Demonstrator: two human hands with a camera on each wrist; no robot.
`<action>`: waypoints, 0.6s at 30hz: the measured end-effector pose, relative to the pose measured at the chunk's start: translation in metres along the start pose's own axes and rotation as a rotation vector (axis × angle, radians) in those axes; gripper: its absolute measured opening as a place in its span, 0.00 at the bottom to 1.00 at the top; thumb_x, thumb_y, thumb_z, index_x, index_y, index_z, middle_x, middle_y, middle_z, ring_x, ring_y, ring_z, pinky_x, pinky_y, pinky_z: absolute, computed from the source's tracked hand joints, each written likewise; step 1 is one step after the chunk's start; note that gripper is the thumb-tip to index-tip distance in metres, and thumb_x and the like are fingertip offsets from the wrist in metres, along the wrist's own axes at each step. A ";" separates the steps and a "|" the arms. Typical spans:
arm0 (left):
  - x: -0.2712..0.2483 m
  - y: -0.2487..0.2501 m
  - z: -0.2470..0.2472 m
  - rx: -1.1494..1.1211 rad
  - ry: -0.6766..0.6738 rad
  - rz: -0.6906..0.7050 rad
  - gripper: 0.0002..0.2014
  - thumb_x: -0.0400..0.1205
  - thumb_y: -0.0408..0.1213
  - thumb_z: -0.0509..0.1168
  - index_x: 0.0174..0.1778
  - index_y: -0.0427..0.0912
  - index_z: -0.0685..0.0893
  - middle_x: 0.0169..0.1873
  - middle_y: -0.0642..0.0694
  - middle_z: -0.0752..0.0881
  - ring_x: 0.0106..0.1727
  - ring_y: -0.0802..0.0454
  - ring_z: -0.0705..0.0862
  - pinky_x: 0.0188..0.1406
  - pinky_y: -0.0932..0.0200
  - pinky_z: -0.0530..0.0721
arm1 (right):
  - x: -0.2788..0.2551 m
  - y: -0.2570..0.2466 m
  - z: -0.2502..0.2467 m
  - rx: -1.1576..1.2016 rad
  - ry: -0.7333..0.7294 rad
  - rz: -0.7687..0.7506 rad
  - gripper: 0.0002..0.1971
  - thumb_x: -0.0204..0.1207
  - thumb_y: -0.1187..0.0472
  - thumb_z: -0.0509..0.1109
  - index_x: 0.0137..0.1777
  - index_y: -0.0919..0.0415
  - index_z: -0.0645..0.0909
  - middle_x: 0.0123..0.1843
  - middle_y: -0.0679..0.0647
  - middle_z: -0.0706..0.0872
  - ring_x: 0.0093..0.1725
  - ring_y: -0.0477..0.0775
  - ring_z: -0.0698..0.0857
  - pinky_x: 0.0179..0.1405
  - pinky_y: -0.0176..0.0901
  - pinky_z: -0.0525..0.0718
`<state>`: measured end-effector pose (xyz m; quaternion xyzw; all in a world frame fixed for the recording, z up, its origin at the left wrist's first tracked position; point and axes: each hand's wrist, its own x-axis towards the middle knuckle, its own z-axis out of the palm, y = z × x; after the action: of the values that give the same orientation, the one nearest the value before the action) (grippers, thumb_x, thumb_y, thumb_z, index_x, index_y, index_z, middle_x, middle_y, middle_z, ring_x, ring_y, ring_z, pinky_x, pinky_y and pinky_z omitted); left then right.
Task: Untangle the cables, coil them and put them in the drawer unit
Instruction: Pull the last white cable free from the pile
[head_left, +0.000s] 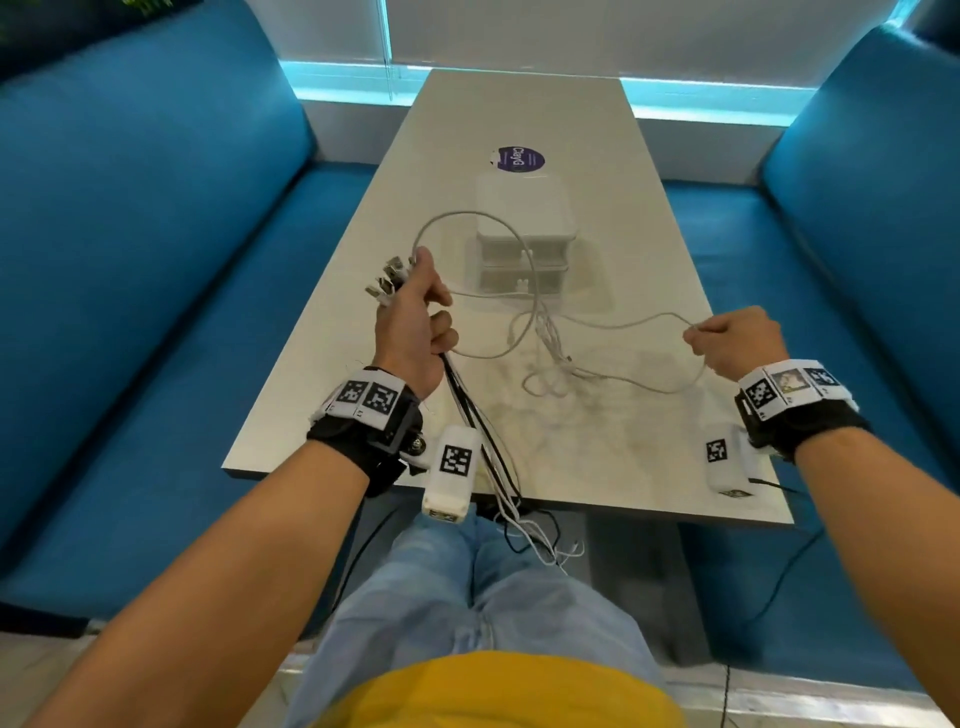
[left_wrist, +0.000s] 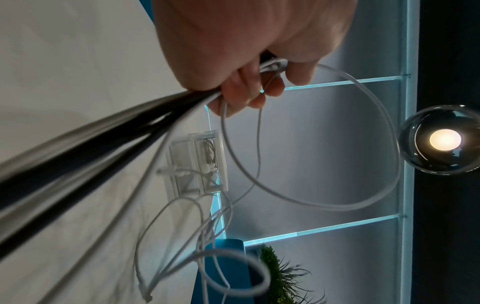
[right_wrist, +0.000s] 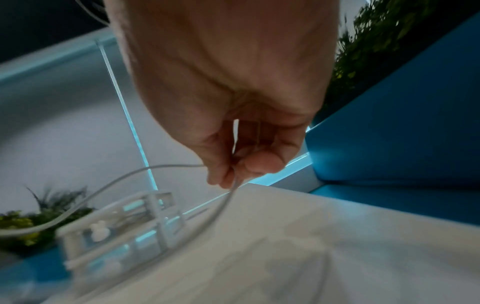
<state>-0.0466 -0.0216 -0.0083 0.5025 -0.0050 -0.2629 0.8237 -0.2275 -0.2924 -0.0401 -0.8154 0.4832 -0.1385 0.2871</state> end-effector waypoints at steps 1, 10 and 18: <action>0.000 0.001 0.000 -0.002 0.003 0.005 0.19 0.83 0.52 0.64 0.30 0.46 0.73 0.28 0.51 0.74 0.21 0.57 0.58 0.18 0.64 0.55 | 0.004 0.002 0.000 0.024 0.008 0.038 0.08 0.75 0.60 0.73 0.47 0.63 0.90 0.45 0.58 0.91 0.45 0.59 0.88 0.57 0.50 0.85; -0.010 0.000 0.019 0.188 -0.216 0.074 0.18 0.84 0.47 0.64 0.30 0.44 0.76 0.32 0.50 0.76 0.19 0.58 0.58 0.18 0.64 0.54 | -0.014 -0.061 0.011 0.163 -0.114 -0.302 0.31 0.71 0.63 0.76 0.75 0.49 0.74 0.64 0.56 0.79 0.51 0.57 0.85 0.54 0.55 0.87; -0.016 -0.002 0.020 0.259 -0.386 0.131 0.05 0.83 0.37 0.66 0.47 0.51 0.86 0.31 0.49 0.77 0.20 0.58 0.58 0.17 0.65 0.56 | -0.051 -0.123 0.034 0.185 -0.371 -0.620 0.08 0.81 0.65 0.65 0.47 0.60 0.87 0.38 0.56 0.89 0.33 0.45 0.87 0.36 0.47 0.87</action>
<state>-0.0666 -0.0322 0.0041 0.5428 -0.2286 -0.2974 0.7514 -0.1490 -0.1914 0.0097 -0.9048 0.1384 -0.1121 0.3867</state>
